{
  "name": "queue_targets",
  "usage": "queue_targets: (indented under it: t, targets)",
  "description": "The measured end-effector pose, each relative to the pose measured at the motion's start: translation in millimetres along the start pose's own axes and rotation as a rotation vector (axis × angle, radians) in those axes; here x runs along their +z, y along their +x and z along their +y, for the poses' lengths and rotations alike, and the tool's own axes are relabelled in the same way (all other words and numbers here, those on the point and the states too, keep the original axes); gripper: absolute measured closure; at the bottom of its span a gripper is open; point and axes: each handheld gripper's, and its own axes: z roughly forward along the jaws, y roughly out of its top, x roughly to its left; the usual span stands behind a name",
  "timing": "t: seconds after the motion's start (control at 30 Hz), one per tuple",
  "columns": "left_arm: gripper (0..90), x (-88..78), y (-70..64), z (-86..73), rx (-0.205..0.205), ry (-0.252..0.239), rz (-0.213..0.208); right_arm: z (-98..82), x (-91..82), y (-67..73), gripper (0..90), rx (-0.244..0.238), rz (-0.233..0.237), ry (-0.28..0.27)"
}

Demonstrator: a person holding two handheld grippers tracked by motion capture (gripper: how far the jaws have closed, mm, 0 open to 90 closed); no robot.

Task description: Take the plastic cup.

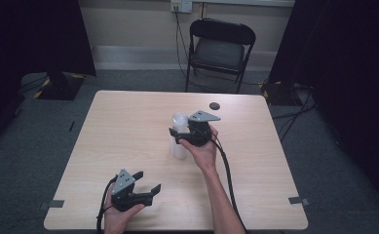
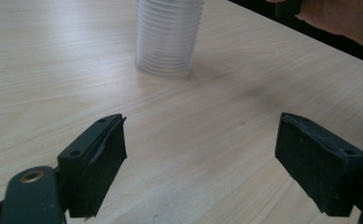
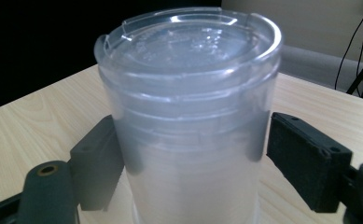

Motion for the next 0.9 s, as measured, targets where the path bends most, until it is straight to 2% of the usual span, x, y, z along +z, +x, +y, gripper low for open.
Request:
queue_targets:
  t: [0.1,0.17,0.43,0.63,0.9]
  targets:
    - [16.1,0.5,0.4,-0.5,-0.006,0.003,0.0,-1.0,4.5,0.1,23.3,0.009,0.012,-0.025]
    - [16.1,-0.1,0.4,-1.2,-0.004,0.002,-0.001,-1.4,7.7,1.2,23.2,0.011,-0.001,-0.023]
    - [16.1,-4.5,2.5,-2.5,-0.007,-0.005,0.019,-8.8,18.6,2.4,25.0,0.018,-0.003,0.02]
    - [16.1,-4.3,4.5,-3.2,-0.026,-0.015,0.0,-10.4,19.7,2.0,28.6,0.028,-0.002,0.028]
    - [17.0,-4.0,8.5,-5.0,-0.038,-0.003,0.024,-9.0,19.2,4.2,29.4,0.017,-0.007,0.018]
